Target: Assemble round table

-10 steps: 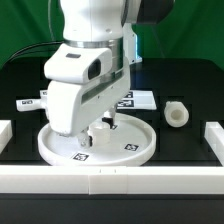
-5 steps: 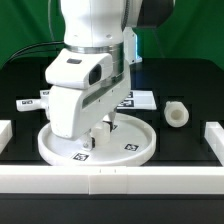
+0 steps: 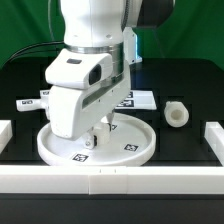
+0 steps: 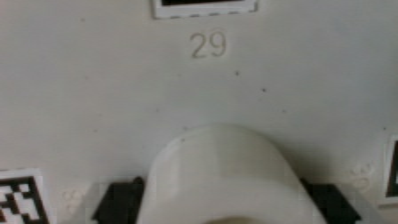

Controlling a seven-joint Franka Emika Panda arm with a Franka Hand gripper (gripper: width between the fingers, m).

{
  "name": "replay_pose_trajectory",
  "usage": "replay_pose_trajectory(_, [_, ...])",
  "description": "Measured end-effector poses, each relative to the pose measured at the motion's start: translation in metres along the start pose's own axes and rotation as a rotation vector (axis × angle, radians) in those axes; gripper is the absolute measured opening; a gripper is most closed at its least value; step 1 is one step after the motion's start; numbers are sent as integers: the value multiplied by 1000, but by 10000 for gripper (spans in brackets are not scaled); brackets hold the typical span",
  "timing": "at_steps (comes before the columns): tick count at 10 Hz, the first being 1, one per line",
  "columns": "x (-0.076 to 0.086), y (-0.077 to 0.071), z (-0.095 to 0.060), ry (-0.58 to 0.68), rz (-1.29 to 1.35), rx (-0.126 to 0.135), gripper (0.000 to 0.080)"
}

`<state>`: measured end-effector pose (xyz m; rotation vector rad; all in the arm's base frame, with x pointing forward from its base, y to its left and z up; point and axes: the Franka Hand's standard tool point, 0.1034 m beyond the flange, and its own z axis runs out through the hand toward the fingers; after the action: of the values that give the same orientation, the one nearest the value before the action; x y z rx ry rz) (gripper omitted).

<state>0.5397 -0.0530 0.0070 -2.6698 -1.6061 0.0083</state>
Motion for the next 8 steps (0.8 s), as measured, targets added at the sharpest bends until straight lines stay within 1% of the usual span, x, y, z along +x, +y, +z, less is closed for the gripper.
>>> replay_pose_trajectory(2, [0, 0, 0, 0, 0, 0, 406])
replay_pose_trajectory(3, [4, 0, 0, 1, -12, -1, 407])
replay_pose_trajectory(5, [29, -3, 0, 17, -50, 0, 407])
replay_pose_trajectory(6, [39, -4, 0, 22, -64, -2, 407])
replay_pose_trajectory(8, [53, -8, 0, 29, -86, -2, 407])
